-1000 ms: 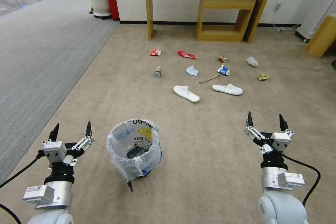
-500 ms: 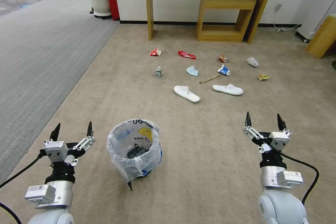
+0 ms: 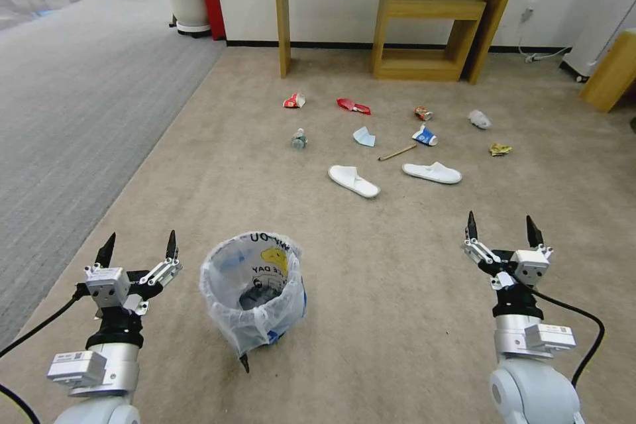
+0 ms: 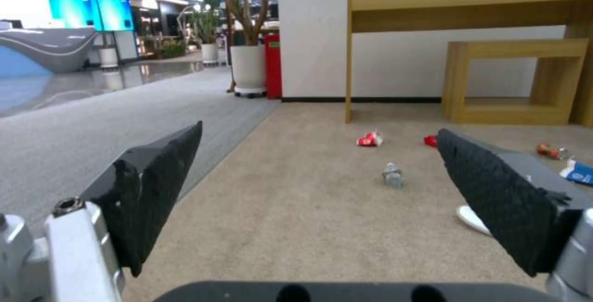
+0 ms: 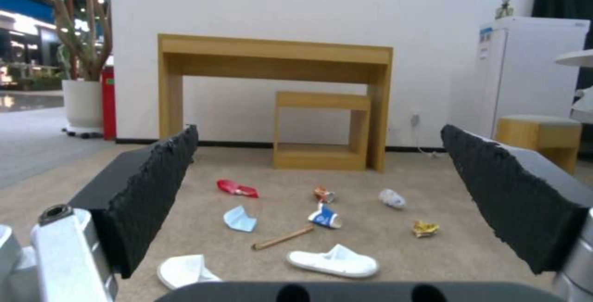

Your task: Pick up the trash bin and place the garbage on the floor into it.

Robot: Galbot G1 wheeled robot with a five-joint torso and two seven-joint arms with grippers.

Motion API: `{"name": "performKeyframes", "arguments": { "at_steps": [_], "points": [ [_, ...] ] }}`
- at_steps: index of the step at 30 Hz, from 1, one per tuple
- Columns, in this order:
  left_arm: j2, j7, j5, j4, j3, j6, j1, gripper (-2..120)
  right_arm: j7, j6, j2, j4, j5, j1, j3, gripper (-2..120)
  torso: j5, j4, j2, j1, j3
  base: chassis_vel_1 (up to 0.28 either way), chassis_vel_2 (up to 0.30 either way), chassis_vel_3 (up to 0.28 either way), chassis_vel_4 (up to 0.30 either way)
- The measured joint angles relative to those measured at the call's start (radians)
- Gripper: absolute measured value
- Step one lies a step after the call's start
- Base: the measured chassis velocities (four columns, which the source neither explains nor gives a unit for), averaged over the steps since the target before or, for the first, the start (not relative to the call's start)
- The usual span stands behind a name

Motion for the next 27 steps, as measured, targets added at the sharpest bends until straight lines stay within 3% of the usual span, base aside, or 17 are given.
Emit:
{"name": "performKeyframes", "arguments": {
  "at_steps": [6,9,10,13,14,15,18,19,22,27],
  "points": [
    [0.005,0.001,-0.012,-0.011,0.003,0.015,0.001,100,-0.002,-0.002,-0.006,-0.003,0.001,0.004,-0.002,100,0.0001,-0.0001,0.000,0.000,0.000,-0.001,0.007,0.009,-0.001],
    [0.043,-0.012,-0.071,-0.050,0.023,0.125,-0.018,100,0.004,-0.021,-0.020,-0.004,0.011,0.014,-0.005,100,0.0000,0.0000,0.000,0.000,0.000,0.000,0.000,0.000,0.000],
    [0.043,-0.012,-0.071,-0.050,0.023,0.125,-0.018,100,0.004,-0.021,-0.020,-0.004,0.011,0.014,-0.005,100,0.0000,0.0000,0.000,0.000,0.000,0.000,0.000,0.000,0.000],
    [0.116,-0.040,-0.162,-0.084,0.032,0.258,-0.048,100,0.001,-0.035,-0.036,-0.005,0.016,0.026,-0.004,100,0.0000,-0.0001,0.000,0.000,0.000,0.000,0.000,0.000,0.000],
    [0.178,-0.057,-0.222,-0.096,0.031,0.326,-0.062,100,-0.003,-0.037,-0.045,-0.012,0.022,0.030,-0.004,100,-0.0001,-0.0001,0.000,0.000,0.000,0.000,0.000,0.000,0.000],
    [0.178,-0.057,-0.222,-0.096,0.031,0.326,-0.062,100,-0.003,-0.037,-0.045,-0.012,0.022,0.030,-0.004,100,-0.0001,-0.0001,0.000,0.000,0.000,0.000,0.000,0.000,0.000],
    [0.303,-0.083,-0.303,-0.108,0.022,0.450,-0.075,100,-0.004,-0.037,-0.059,-0.032,0.029,0.035,-0.009,100,-0.0001,0.0000,0.000,0.000,0.000,0.000,0.000,0.000,0.000],
    [0.303,-0.083,-0.303,-0.108,0.022,0.450,-0.075,100,-0.004,-0.037,-0.059,-0.032,0.029,0.035,-0.009,100,-0.0001,0.0000,0.000,0.000,0.000,0.000,0.000,0.000,0.000],
    [0.421,-0.137,-0.400,-0.109,0.022,0.618,-0.100,100,-0.004,-0.042,-0.069,-0.048,0.028,0.041,-0.014,100,-0.0001,0.0000,0.000,0.000,0.000,0.000,0.000,0.000,0.000],
    [0.481,-0.185,-0.485,-0.112,0.034,0.710,-0.120,100,-0.005,-0.051,-0.071,-0.061,0.020,0.048,-0.030,100,-0.0002,-0.0004,0.000,0.000,0.000,0.000,0.000,0.000,0.000]
  ]
}}
